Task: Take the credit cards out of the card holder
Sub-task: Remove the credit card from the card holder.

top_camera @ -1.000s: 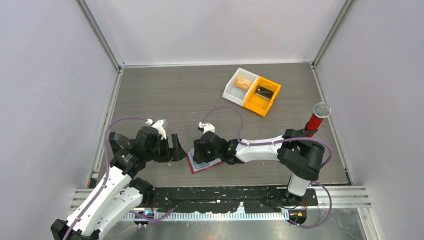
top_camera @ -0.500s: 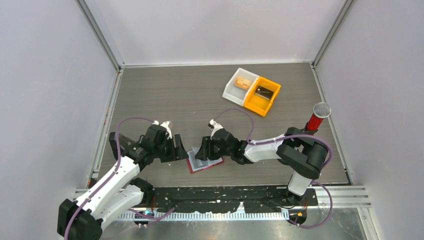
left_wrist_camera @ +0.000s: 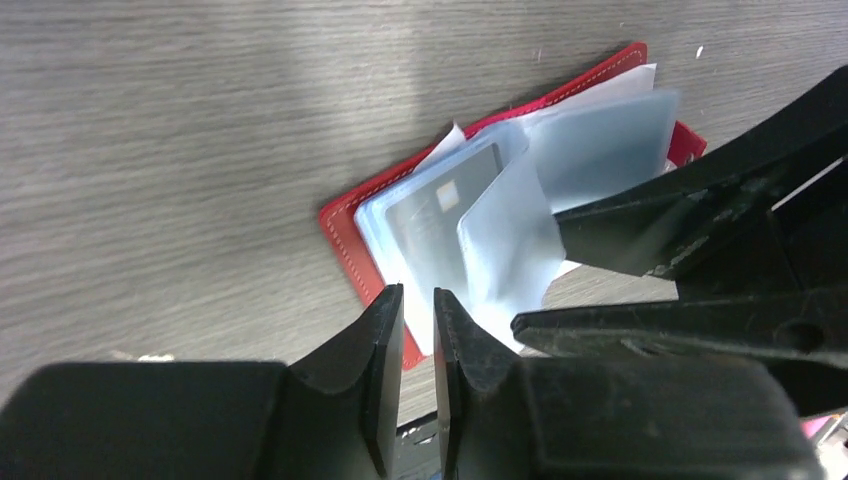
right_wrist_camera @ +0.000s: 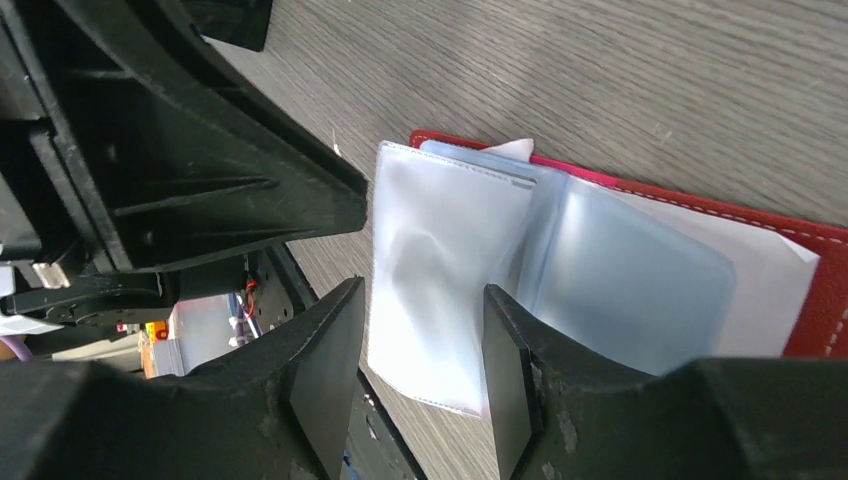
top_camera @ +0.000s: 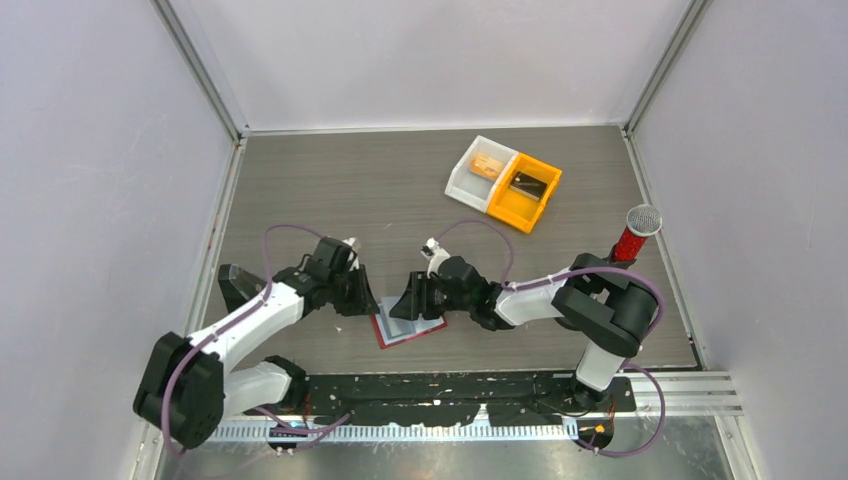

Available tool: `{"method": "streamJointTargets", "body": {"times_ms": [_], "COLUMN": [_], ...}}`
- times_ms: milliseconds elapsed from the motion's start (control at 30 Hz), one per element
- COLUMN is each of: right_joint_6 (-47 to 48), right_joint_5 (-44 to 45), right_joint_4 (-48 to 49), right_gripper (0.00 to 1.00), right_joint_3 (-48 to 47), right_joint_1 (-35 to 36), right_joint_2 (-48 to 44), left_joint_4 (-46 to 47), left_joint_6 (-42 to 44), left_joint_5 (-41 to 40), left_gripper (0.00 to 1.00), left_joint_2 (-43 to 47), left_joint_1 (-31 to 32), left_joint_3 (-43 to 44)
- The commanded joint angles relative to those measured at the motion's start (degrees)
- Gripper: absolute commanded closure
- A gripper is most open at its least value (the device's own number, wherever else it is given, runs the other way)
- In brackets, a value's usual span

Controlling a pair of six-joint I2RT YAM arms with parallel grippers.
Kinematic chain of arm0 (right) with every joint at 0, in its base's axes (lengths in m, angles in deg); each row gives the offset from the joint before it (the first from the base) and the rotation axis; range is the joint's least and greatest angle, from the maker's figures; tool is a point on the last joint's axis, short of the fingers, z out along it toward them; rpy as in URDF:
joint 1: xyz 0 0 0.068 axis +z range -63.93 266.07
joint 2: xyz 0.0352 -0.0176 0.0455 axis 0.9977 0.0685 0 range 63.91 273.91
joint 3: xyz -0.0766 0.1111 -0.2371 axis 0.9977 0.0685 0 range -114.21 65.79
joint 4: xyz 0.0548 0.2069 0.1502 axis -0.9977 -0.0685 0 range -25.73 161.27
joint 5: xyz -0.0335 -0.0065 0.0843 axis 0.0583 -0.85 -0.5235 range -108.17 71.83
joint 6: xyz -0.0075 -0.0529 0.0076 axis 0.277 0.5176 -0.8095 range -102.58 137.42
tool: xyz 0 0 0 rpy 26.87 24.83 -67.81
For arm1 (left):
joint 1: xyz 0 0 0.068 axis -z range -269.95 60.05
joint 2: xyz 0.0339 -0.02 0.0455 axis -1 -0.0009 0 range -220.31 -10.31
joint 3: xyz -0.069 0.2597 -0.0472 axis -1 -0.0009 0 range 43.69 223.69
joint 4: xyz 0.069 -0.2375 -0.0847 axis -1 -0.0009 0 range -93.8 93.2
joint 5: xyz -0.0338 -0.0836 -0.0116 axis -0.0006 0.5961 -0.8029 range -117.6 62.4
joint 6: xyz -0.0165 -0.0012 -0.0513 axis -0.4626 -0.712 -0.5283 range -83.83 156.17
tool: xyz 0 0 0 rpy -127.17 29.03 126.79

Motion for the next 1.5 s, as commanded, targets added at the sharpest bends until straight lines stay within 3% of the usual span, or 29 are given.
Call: {"method": "streamJointTargets", "body": {"times_ms": [0,133,333,700,833,967,1133,1267,1467], "right_joint_6": [-1.0,-1.0,1.2,10.1,12.2,13.5,13.4,12.7,11.9], "right_joint_5": [-1.7,-2.1,-1.3,10.3,13.9,17.6,20.0,22.7,25.9], "right_joint_4": [5.0,5.8,1.8,-20.6,-24.5,-26.5,-27.3,-29.8,-34.2], "right_gripper": [0.47,0.47,0.44,0.38,0.39,0.4,0.4,0.41,0.39], "right_joint_3": [1.6,2.8,2.7,-0.9,-2.4,-4.9,-7.3,-11.3,-17.3], "right_joint_1": [-1.0,-1.9,-2.4,-2.3,-0.7,2.9,6.1,8.4,11.2], "right_joint_2": [-2.8,-3.6,-7.5,-20.8,-23.6,-22.7,-18.3,-13.5,-6.4], "left_joint_4": [8.3,14.6,19.0,31.2,30.2,20.4,2.3,-9.4,-17.0], "left_joint_6": [-0.1,-0.8,-1.7,-6.2,-5.9,-1.4,3.8,5.4,3.5], "left_joint_5": [4.6,10.9,15.0,22.2,21.4,16.3,0.0,-14.6,-25.8], "left_gripper": [0.82,0.85,0.84,0.79,0.78,0.77,0.67,0.4,0.14], "left_joint_2": [-6.0,-10.7,-10.6,-17.9,-19.4,-15.6,-7.1,-0.9,6.9], "left_joint_1": [0.1,0.2,0.7,2.9,3.1,2.8,2.2,2.0,0.8], "left_joint_3": [2.9,2.6,2.2,2.6,3.9,6.9,12.2,14.9,14.6]}}
